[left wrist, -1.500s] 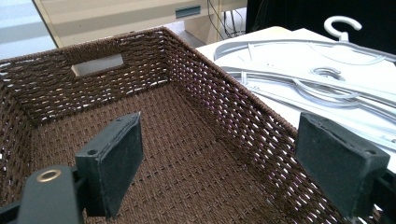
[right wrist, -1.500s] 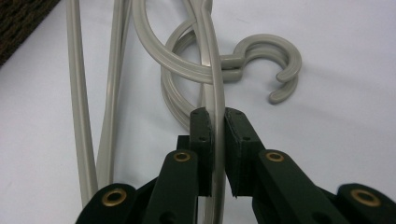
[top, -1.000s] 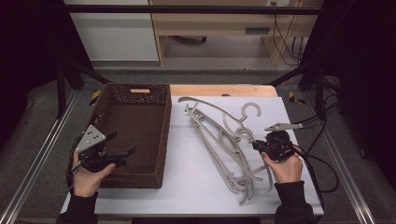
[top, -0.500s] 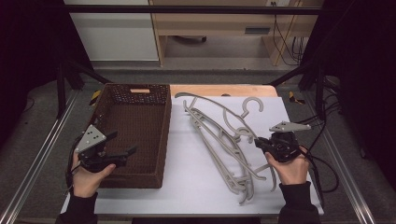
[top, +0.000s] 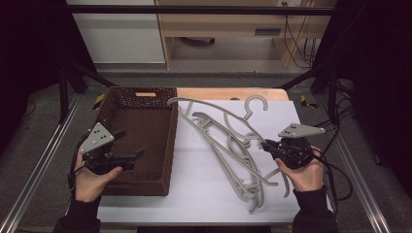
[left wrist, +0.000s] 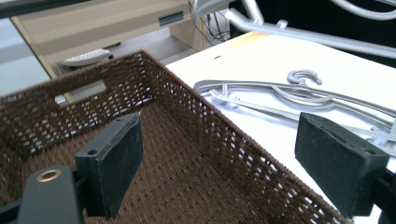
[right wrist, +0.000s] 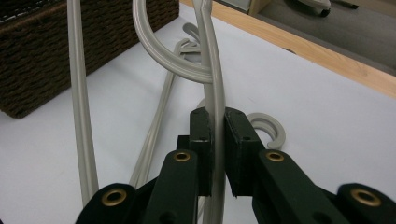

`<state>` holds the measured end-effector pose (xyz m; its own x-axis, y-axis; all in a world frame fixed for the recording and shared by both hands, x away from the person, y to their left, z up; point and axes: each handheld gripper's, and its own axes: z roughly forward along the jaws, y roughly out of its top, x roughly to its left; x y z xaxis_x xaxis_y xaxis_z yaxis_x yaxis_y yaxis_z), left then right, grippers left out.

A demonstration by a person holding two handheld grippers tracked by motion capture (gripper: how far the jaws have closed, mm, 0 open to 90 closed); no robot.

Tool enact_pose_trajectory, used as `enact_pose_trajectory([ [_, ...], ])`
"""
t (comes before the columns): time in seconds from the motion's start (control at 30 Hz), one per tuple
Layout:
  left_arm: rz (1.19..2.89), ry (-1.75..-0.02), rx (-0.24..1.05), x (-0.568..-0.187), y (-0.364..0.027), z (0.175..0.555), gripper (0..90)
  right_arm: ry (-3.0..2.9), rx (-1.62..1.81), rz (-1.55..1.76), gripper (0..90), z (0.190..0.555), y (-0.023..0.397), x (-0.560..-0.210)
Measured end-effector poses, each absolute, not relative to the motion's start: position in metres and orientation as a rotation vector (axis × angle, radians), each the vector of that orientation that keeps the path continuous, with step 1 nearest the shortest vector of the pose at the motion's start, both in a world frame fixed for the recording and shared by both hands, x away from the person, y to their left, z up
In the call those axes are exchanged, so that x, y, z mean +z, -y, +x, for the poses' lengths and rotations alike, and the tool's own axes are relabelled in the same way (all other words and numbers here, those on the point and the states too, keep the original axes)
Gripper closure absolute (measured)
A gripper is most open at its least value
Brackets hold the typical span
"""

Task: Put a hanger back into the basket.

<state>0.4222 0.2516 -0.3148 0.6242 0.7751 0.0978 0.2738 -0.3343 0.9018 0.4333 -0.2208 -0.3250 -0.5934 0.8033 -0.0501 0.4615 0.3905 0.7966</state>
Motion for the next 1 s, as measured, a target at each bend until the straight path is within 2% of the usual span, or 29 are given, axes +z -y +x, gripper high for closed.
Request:
enact_pose_trajectory([
  [0.43,2.007,-0.706,0.694,-0.277,-0.219,0.432,15.1,-2.317,1.078,0.961,82.6,0.431,0.201,-0.312],
  [1.0,2.152,-0.583,0.719,-0.264,-0.169,0.456,20.0,-2.387,1.070,0.884,82.6,0.428,0.184,-0.305],
])
